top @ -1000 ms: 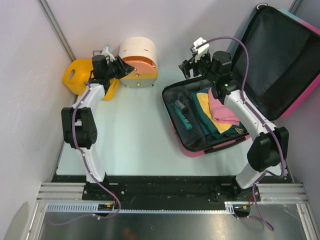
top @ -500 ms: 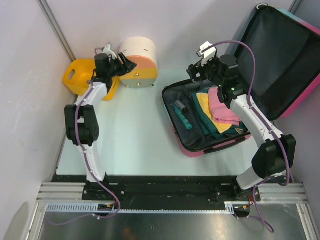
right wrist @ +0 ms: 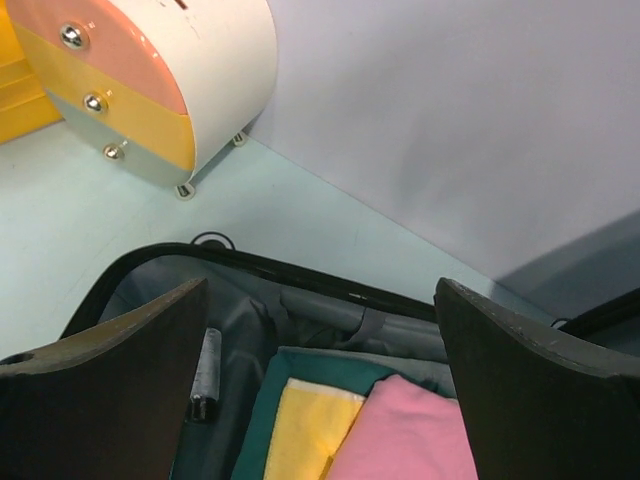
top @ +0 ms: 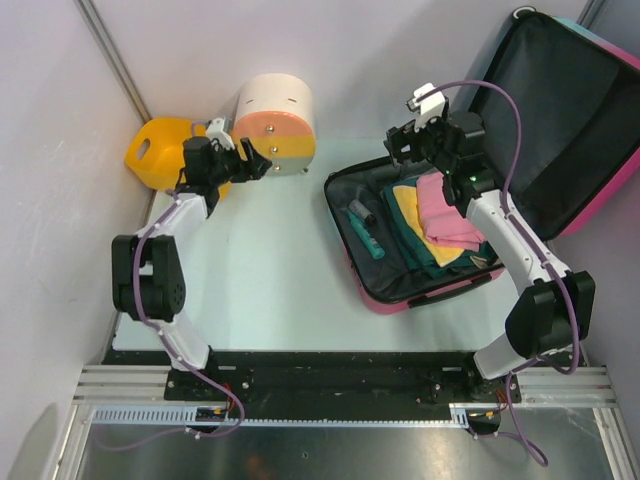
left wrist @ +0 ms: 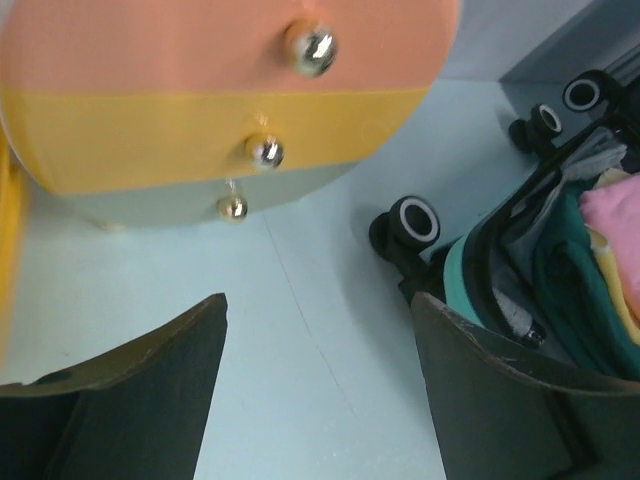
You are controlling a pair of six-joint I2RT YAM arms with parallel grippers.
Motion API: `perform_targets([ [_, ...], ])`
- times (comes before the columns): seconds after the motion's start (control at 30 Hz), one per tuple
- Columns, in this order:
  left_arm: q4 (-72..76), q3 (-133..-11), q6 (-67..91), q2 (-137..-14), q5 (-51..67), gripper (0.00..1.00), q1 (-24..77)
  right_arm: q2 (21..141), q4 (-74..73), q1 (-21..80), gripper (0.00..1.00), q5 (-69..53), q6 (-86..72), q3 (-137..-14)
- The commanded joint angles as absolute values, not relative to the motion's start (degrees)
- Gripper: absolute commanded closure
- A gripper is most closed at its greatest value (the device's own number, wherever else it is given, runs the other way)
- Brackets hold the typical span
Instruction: Open, take out, and arrange the luggage
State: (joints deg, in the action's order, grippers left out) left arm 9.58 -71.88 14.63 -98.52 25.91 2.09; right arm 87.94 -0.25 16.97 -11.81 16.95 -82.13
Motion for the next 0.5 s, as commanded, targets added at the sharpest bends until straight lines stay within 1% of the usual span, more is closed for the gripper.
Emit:
perform_targets([
  [0.0,12.7,-73.2,29.7,-105.2,25.5,0.22,3.0,85.9,-2.3,16.1,0.00,-11.6,15.1,-81.7],
  [0.13,15.2,-77.2,37.2,-111.2,23.1,0.27,3.3,85.3,-4.5,15.4,0.00,-11.6,14.7,-81.7],
  [0.2,15.5,-79.8,39.0,-114.4,21.4,0.32,3.4,84.6,-5.0,14.9,0.01,-11.8,14.2,-81.2],
  [0.37,16.4,-85.3,39.9,-120.1,19.8,0.41,4.3,83.2,-6.2,14.3,0.02,-12.0,14.2,-80.2],
  [0.47,16.9,-87.6,40.0,-122.5,18.5,0.44,5.1,82.7,-6.8,14.0,0.02,-11.9,14.5,-79.8],
])
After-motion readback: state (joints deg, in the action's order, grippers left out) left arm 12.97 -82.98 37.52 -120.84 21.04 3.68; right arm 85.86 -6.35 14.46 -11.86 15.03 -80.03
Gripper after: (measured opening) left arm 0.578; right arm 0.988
